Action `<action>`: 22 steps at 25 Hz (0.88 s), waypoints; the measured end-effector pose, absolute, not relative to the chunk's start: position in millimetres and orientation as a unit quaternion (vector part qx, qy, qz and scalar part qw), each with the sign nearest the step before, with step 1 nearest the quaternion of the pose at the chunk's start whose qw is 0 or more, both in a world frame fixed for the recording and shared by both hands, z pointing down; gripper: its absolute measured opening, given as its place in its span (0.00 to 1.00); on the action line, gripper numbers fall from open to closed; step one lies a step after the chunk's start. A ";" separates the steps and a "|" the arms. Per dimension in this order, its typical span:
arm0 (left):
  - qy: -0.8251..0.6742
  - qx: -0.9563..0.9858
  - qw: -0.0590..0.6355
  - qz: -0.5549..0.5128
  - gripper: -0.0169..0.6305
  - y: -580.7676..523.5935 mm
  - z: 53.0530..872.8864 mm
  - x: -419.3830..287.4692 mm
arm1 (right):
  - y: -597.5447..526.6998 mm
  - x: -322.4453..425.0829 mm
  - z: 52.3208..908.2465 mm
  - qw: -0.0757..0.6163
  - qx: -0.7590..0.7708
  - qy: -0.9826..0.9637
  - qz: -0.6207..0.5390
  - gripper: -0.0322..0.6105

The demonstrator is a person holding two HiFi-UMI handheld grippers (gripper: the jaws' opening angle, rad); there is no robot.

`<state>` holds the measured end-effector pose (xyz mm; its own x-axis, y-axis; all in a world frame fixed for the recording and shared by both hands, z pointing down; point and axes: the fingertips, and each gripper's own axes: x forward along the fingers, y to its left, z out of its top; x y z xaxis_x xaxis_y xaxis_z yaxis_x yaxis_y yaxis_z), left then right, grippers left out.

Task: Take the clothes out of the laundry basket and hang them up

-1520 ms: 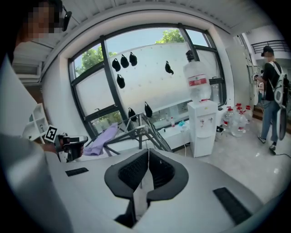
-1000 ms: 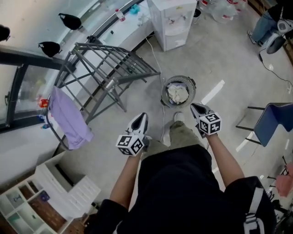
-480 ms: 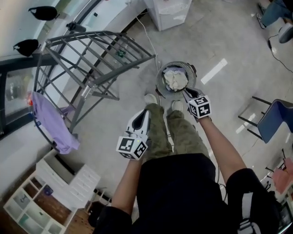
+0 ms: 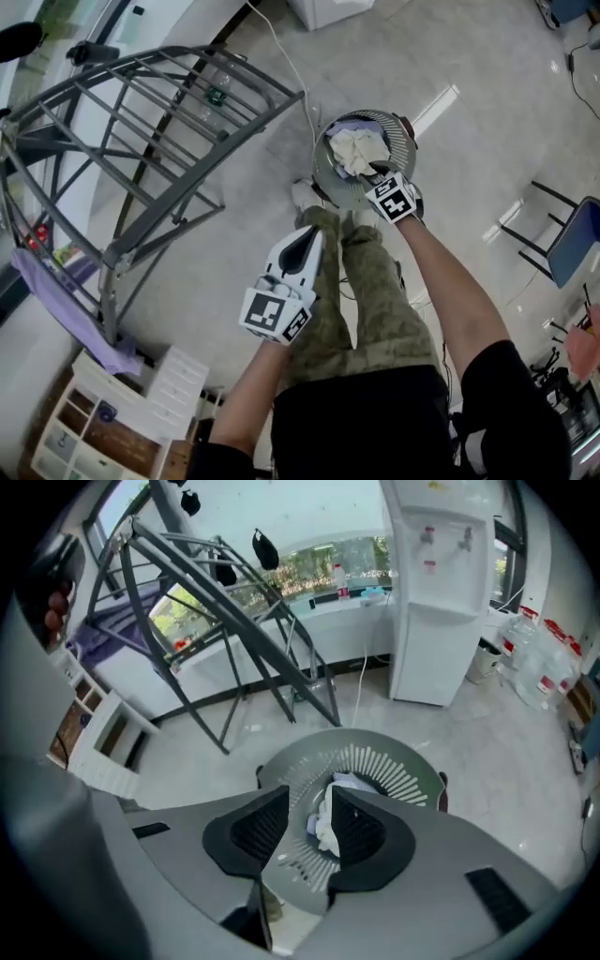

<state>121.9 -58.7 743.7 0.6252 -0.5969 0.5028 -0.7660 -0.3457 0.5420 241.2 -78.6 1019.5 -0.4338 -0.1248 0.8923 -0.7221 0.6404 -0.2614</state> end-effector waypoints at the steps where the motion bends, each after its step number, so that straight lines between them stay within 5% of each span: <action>1: -0.416 0.817 0.385 0.108 0.05 -62.2 750.9 122.2 | -79.3 241.3 1038.8 0.468 0.264 -0.779 0.323 0.23; 22: -0.431 0.814 0.384 0.057 0.05 -117.0 900.0 104.3 | -147.9 223.5 1336.5 0.514 0.267 -0.761 0.293 0.39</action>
